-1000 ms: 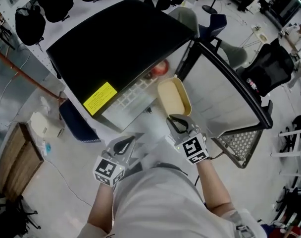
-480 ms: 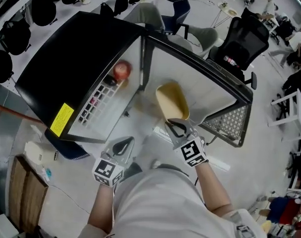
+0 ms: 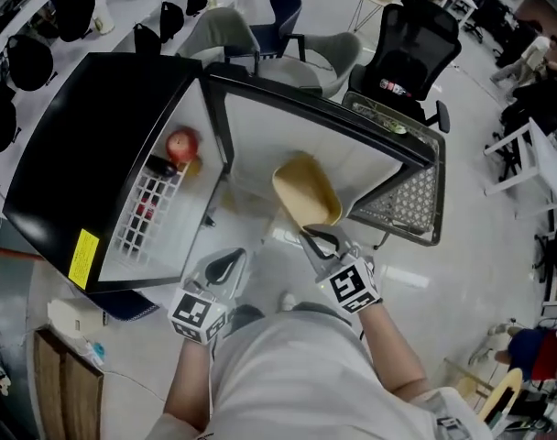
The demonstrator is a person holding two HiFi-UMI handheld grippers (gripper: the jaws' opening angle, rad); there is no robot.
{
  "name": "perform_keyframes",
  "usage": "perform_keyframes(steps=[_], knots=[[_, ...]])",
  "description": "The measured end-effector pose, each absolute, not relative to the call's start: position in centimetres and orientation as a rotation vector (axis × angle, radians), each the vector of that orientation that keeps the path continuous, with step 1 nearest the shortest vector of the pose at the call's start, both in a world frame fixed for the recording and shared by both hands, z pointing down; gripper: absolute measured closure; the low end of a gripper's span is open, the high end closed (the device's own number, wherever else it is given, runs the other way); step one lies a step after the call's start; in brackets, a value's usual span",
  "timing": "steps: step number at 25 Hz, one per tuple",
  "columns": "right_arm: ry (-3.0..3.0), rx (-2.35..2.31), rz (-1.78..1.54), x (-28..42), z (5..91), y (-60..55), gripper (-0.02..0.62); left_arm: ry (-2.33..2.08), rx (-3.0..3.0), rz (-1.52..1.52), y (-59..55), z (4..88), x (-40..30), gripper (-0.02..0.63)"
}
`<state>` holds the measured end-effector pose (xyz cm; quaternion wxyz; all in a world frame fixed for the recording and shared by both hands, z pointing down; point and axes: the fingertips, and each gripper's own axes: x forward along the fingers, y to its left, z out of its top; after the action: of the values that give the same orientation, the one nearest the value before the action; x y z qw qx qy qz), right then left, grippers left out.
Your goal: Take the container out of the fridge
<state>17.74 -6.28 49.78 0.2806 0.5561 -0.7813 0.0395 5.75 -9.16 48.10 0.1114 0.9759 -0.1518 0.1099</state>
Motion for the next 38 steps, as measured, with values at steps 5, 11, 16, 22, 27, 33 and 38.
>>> perform_keyframes(steps=[5, 11, 16, 22, 27, 33, 38], knots=[[-2.055, 1.542, 0.129, 18.7, 49.9, -5.3, 0.568, -0.369, 2.888, 0.324, -9.2, 47.9, 7.5, 0.598], [-2.037, 1.592, 0.160, 19.3, 49.9, -4.1, 0.568, -0.296, 2.897, 0.343, -8.6, 48.0, 8.7, 0.598], [-2.038, 1.622, 0.163, 19.4, 49.7, -3.9, 0.569, -0.270, 2.903, 0.345, -8.6, 47.9, 9.1, 0.598], [-2.051, 1.639, 0.170, 19.3, 49.6, -4.0, 0.569, -0.268, 2.904, 0.349, -8.7, 47.9, 8.9, 0.597], [-2.052, 1.642, 0.170, 19.3, 49.6, -4.1, 0.568, -0.270, 2.906, 0.344, -8.8, 47.8, 8.9, 0.598], [-2.058, 1.647, 0.174, 19.3, 49.4, -4.1, 0.569, -0.282, 2.909, 0.337, -8.9, 47.5, 8.7, 0.598], [-2.062, 1.657, 0.176, 19.3, 49.3, -4.1, 0.569, -0.298, 2.911, 0.330, -9.0, 47.3, 8.4, 0.598]])
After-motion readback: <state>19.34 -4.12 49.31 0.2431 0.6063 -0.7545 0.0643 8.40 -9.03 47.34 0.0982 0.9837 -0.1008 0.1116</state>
